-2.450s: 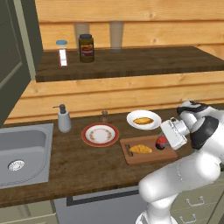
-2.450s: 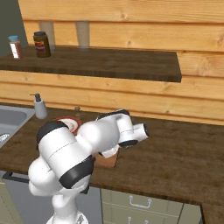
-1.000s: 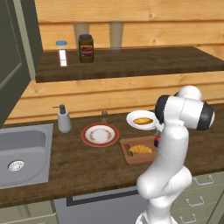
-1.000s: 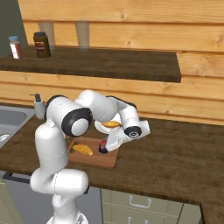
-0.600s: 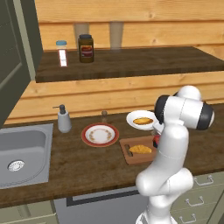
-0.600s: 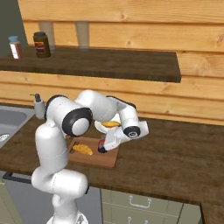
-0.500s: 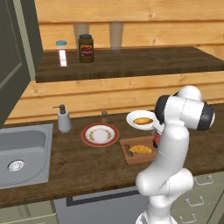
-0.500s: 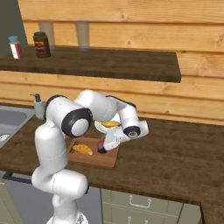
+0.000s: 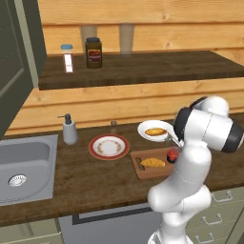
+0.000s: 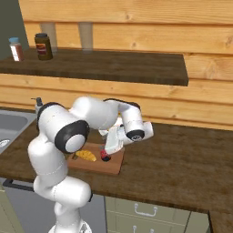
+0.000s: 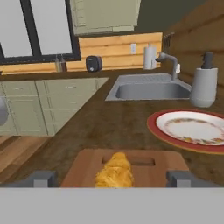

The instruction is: From the different types of pastries on the counter, select a croissant and place it on the cutting board. Then retrieve a jar of jam from the cabinet and place it alongside the croissant on the cutting board.

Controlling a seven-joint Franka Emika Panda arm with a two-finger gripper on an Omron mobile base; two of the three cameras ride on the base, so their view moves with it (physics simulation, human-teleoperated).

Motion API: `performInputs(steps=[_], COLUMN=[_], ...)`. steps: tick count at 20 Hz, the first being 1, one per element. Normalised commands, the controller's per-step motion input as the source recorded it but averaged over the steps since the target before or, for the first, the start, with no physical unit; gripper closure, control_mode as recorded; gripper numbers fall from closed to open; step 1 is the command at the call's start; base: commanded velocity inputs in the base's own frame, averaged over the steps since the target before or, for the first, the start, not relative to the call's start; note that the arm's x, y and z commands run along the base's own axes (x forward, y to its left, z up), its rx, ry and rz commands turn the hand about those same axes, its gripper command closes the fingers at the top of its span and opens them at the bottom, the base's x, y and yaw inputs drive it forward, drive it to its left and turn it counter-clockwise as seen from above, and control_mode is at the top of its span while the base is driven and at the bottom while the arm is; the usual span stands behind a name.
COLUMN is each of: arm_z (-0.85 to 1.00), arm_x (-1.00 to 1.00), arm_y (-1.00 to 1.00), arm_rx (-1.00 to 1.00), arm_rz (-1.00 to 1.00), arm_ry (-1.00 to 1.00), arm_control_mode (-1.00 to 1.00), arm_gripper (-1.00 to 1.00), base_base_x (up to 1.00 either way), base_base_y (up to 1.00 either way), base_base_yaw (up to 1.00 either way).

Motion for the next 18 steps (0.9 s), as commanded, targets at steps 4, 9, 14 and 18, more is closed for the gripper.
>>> performInputs(steps=[4, 9, 14, 18], arm_z=[0.9, 0.77, 0.44, 0.38], arm_x=[0.01, -0.55, -1.0, -1.0], arm_y=[0.12, -0.15, -0.5, -0.49], arm_rx=[0.0, -0.06, -0.03, 0.0], arm_rz=[0.0, 0.0, -0.04, -0.04], arm_ry=[-0.17, -0.03, 0.0, -0.04], arm_control_mode=[-1.0, -1.0, -1.0, -1.0], arm_gripper=[-1.0, -1.0, -1.0, -1.0], base_base_x=[0.0, 0.0, 0.0, 0.0], base_base_y=[0.0, 0.0, 0.0, 0.0], base_base_yaw=[0.0, 0.0, 0.0, 0.0])
